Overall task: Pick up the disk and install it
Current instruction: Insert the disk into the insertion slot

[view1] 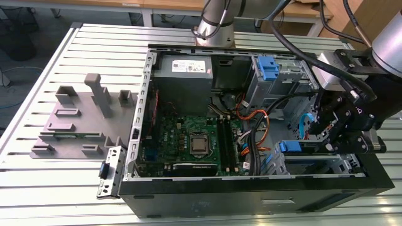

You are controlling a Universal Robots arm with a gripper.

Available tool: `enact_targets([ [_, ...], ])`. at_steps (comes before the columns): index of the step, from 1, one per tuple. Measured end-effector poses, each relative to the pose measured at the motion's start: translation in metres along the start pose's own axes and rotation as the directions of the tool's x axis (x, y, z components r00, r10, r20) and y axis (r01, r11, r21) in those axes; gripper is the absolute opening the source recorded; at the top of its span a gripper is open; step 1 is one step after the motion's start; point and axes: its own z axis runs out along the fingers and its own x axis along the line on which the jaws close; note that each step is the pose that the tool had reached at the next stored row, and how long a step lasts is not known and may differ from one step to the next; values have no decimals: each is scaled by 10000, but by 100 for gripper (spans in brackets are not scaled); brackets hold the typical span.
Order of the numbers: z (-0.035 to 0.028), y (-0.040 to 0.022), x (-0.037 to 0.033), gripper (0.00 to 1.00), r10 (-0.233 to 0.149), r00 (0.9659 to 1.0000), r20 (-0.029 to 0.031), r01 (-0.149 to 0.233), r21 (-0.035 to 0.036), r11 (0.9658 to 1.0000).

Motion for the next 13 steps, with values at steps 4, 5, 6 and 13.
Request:
enact_targets([
  [4, -3, 8, 0, 42, -2, 10000, -4, 2, 14, 10000],
  [5, -10, 8, 0, 42, -1, 10000, -2, 1, 13, 10000],
  [6, -15, 8, 0, 42, -1, 10000, -1, 1, 13, 10000],
  [13, -15, 9, -25, 42, 1, 10000, 1, -1, 14, 10000],
])
